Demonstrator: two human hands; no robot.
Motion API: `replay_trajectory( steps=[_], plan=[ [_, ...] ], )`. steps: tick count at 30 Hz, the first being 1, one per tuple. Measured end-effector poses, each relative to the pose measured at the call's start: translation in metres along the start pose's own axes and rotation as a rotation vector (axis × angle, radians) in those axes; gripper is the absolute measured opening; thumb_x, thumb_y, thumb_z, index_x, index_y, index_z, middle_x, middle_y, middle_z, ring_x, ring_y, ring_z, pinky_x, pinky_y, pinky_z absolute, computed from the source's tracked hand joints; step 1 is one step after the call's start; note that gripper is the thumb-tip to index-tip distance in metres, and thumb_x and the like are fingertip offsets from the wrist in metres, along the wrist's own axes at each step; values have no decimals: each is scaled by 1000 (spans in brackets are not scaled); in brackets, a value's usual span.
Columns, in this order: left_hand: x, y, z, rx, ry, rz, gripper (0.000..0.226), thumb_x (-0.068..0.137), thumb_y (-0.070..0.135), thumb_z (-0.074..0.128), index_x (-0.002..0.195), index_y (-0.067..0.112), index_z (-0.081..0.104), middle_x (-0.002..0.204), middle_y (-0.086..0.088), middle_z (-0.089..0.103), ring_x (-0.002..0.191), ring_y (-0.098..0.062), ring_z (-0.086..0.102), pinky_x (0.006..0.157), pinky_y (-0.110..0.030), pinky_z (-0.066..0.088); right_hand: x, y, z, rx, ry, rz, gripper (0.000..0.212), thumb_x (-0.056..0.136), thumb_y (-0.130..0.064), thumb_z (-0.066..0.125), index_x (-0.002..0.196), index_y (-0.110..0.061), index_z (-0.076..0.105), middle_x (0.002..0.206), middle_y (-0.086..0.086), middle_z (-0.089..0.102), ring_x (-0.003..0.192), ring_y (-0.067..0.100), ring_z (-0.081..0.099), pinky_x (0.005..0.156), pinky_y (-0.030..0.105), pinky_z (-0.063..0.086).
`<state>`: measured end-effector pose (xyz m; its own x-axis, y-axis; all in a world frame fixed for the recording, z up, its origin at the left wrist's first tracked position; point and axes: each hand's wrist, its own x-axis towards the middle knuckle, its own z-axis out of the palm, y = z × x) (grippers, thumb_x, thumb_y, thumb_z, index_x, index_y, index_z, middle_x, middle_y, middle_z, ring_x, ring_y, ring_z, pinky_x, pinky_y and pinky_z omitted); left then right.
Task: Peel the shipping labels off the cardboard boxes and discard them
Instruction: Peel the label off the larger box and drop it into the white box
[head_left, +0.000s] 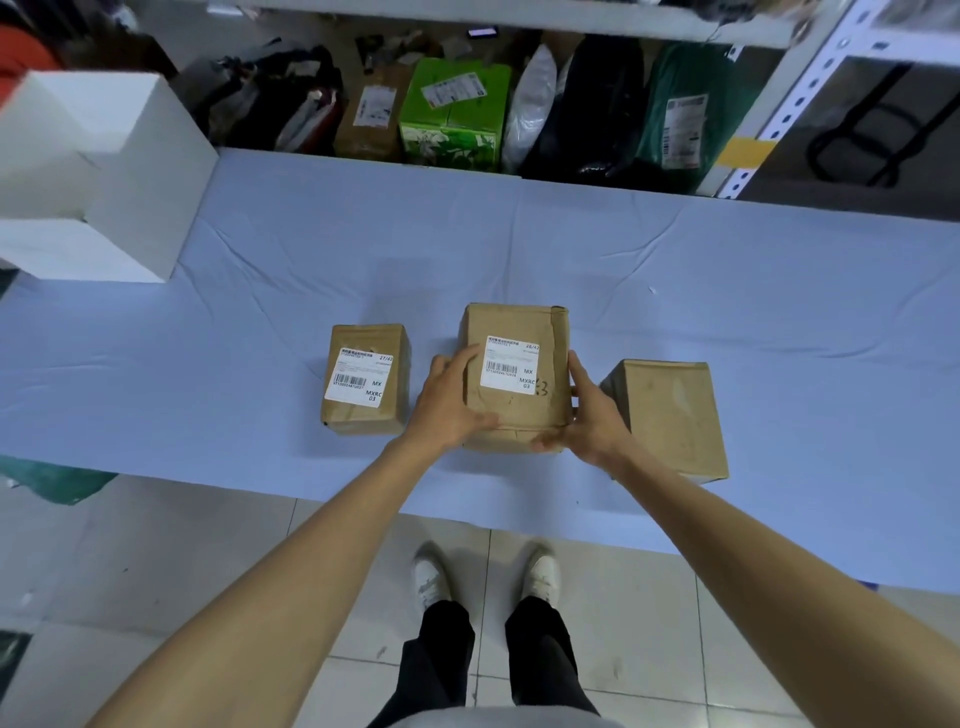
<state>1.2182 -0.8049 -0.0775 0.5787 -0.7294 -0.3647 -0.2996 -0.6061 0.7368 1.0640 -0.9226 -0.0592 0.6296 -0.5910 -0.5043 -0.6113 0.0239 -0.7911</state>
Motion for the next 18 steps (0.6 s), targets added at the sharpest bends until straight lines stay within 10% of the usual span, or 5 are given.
replay_trajectory(
  steps=[5,9,18],
  plan=[
    [10,1,-5,112,-26,17,87,68,21,80,142,34,36,130,-4,39,115,-24,54,99,-35,46,4,3,2,-87,-8,16,127,58,5,84,153,-29,6,119,-3,48,111,24,55,80,34,55],
    [15,3,-6,101,-16,6,85,69,20,80,141,35,38,127,-4,39,115,-24,54,101,-36,45,6,5,0,-40,9,0,121,59,10,81,152,-30,14,116,-3,50,99,19,56,54,9,49],
    [23,7,-2,233,-46,-22,92,71,29,77,147,42,27,126,-4,34,115,-26,50,99,-36,45,7,8,-3,49,-4,28,102,74,7,75,150,-31,19,123,8,53,79,9,57,43,9,45]
  ],
)
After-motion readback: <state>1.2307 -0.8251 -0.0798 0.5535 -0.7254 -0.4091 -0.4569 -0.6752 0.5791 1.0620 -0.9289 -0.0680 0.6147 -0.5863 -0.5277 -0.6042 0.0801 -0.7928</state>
